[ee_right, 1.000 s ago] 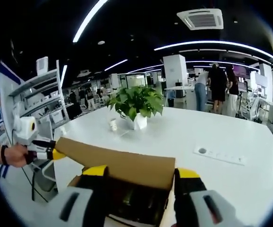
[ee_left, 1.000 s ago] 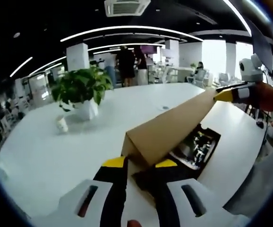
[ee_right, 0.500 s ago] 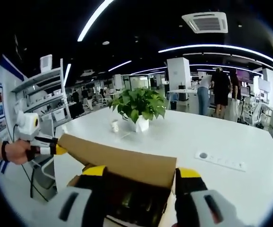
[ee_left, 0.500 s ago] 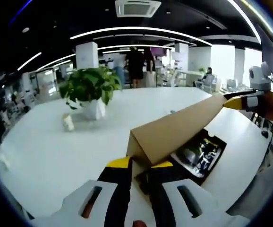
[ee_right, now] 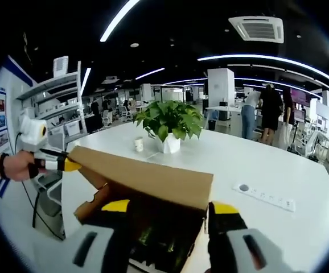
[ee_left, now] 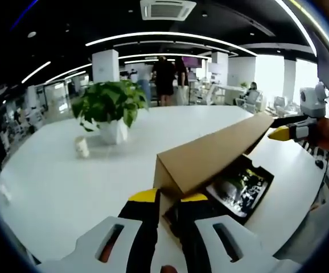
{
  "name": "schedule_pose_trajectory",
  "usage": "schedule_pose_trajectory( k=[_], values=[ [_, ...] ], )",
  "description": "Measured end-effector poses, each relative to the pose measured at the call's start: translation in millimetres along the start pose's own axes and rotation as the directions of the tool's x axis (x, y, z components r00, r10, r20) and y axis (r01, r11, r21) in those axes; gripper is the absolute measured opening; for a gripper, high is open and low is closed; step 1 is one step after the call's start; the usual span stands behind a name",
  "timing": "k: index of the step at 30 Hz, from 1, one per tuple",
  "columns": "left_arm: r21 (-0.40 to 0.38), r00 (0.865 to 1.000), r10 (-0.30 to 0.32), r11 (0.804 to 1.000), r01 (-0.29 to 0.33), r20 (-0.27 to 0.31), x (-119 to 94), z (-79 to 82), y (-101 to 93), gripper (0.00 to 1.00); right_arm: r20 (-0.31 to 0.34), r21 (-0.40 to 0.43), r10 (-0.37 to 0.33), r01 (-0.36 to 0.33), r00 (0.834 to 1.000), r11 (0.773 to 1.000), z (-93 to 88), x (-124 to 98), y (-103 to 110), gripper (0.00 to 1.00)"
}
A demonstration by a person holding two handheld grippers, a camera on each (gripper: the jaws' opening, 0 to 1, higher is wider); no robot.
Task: Operate the shoe box by opening the lid, removing the specified soft item, and placing it in the target area until the item is outside and the box remains undamaged.
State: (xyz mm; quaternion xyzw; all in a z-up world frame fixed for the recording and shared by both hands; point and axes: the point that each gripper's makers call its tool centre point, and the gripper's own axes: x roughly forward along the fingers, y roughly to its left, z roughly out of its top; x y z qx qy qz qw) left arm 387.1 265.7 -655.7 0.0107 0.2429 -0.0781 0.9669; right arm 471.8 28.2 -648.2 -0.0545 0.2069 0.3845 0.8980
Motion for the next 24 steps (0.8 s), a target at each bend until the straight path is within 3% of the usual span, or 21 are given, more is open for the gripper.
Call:
schedule_pose_trajectory(
  k=[9,24],
  values=[
    [-0.004,1.000,0.005,1.000,-0.005,0.003,2.6,2.7,3.0,0.08,-0.026,-0.033,-0.026,0.025,0.999,0.999,-7.3,12.3,-10.3,0.37],
    [-0.001,1.000,0.012,1.000,-0.012,0.012,7.2,8.9,7.4,0.07,-0.031,-0.005,-0.070,0.070,0.997,0.998,-14.4,29.5,-36.5,0.16]
  ],
)
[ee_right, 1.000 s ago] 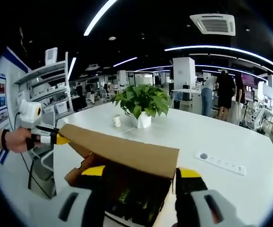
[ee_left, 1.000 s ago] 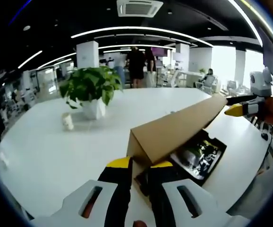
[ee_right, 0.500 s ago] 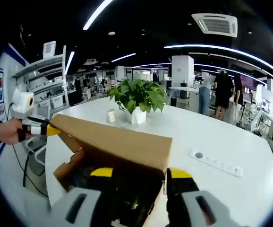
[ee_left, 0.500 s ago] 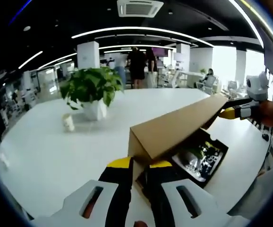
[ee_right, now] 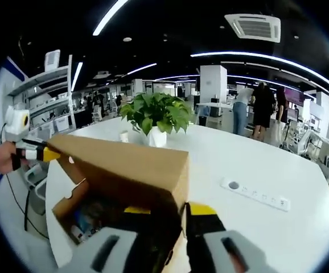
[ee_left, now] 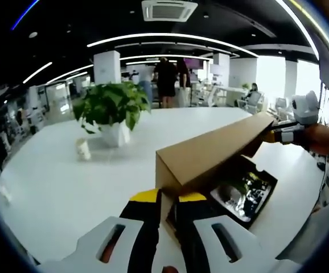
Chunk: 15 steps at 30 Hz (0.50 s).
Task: Operate the shoe box by opening the lid, removing the specified soft item, and placing it in the target area until the item is outside and the box remains undamaged.
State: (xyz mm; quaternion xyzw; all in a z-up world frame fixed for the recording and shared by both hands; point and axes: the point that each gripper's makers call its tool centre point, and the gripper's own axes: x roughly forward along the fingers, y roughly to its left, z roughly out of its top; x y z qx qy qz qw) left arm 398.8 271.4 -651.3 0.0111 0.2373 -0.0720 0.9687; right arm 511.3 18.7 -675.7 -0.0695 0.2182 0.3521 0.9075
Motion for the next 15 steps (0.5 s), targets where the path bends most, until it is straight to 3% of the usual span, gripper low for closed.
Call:
schedule_pose_trajectory(
  k=[15],
  values=[
    [0.001,1.000,0.006,1.000,-0.006,0.006,4.3,3.7,3.5,0.06,-0.050,0.021,-0.033,0.035,0.998,0.999,-19.7,11.7,-10.5,0.04]
  ],
)
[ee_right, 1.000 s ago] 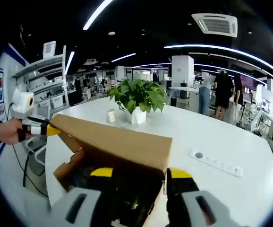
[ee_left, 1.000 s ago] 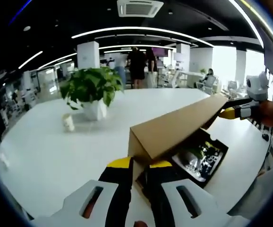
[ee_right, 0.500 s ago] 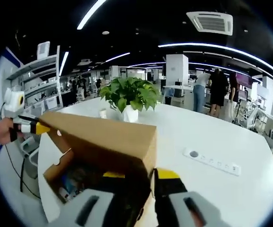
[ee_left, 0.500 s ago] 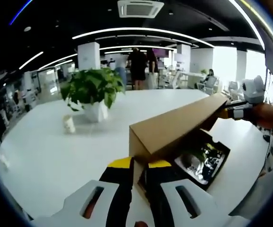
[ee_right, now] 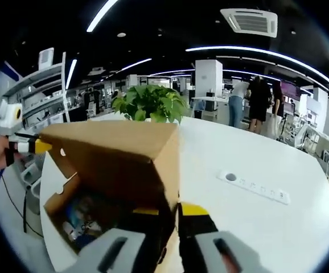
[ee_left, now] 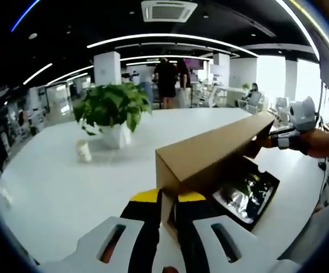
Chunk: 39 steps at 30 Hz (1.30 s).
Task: Operate the shoe box by opening the lid, removing the specified soft item, and placing it in the target area until the item is outside and the box remains undamaged.
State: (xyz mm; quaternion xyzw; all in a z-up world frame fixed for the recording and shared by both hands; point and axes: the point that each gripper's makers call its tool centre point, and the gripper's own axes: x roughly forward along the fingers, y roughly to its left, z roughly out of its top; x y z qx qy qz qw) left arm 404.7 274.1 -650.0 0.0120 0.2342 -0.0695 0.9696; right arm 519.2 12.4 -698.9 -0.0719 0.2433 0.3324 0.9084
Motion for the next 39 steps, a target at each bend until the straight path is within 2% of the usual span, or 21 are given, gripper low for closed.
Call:
schedule_pose_trajectory(
  k=[10,19,39],
  values=[
    [-0.004,1.000,0.000,1.000,0.000,0.006,5.5,4.0,4.3,0.06,-0.025,0.009,-0.010,0.010,1.000,1.000,-6.9,9.0,-5.4,0.01],
    [-0.001,1.000,0.005,1.000,-0.005,-0.009,14.9,-0.1,7.4,0.06,-0.027,0.012,-0.010,0.010,1.000,1.000,-7.0,13.3,-9.9,0.00],
    [0.014,0.995,0.001,1.000,0.001,-0.101,37.4,-32.0,11.7,0.05,-0.045,0.004,0.001,-0.001,0.999,1.000,-10.6,21.2,-12.1,0.00]
  ],
)
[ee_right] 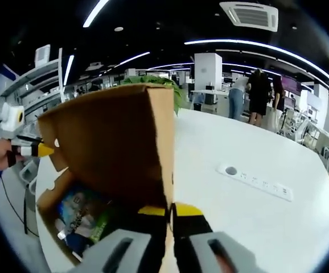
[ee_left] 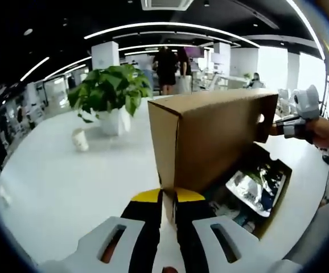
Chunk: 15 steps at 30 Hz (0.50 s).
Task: Operate the shoe box by opening the lid, removing the specified soft item, and placing it in the target area until the item is outside and the box remains undamaged.
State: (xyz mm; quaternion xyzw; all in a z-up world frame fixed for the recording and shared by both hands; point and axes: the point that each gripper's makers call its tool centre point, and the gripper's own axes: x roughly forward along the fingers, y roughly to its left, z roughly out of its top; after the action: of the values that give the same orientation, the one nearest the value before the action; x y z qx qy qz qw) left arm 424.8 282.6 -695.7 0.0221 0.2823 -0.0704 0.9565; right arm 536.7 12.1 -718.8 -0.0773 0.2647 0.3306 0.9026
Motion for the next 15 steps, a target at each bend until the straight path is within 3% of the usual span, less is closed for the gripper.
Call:
schedule_pose_trajectory(
  k=[6,15],
  values=[
    [-0.034,1.000,0.001,0.999,-0.002,-0.019,5.0,-6.9,1.5,0.05,-0.007,0.001,0.001,-0.001,1.000,1.000,-1.6,3.6,-1.2,0.00],
    [-0.063,1.000,-0.002,0.998,0.000,-0.024,8.8,-2.6,5.7,0.04,-0.013,0.019,-0.005,0.006,1.000,1.000,-0.4,8.7,-2.6,0.00]
  ],
)
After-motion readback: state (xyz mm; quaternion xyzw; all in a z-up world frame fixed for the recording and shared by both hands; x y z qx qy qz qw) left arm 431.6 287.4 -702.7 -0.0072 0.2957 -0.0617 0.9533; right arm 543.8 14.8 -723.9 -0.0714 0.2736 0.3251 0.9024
